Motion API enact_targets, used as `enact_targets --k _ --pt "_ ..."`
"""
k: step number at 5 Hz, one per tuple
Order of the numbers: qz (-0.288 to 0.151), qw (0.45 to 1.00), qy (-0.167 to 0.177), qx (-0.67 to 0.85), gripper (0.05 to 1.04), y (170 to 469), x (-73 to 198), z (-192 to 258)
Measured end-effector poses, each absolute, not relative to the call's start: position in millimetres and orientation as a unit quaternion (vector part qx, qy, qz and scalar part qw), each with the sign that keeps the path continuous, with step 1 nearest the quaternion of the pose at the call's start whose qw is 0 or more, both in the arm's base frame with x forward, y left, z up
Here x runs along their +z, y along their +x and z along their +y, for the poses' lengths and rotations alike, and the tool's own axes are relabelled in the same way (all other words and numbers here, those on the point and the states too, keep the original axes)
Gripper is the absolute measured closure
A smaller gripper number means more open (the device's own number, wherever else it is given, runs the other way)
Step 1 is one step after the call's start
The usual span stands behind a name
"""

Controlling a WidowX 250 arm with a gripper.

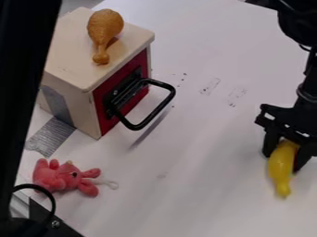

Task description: Move the banana to the middle of the table

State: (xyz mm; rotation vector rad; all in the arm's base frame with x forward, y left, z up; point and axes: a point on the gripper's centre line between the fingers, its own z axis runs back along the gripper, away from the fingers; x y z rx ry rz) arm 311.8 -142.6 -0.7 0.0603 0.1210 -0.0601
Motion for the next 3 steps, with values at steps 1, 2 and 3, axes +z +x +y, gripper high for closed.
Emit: enact_targets --k 1,2,3 --pt "0.057 0.997 0.034 -0.030 0.527 320.6 9.6 -137.4" --pt "0.017 1.000 0.021 0.002 0.527 350.3 43.6 -115.0" --pt "-0.008 0.999 0.021 0.028 0.527 376.6 62.0 -80.8"
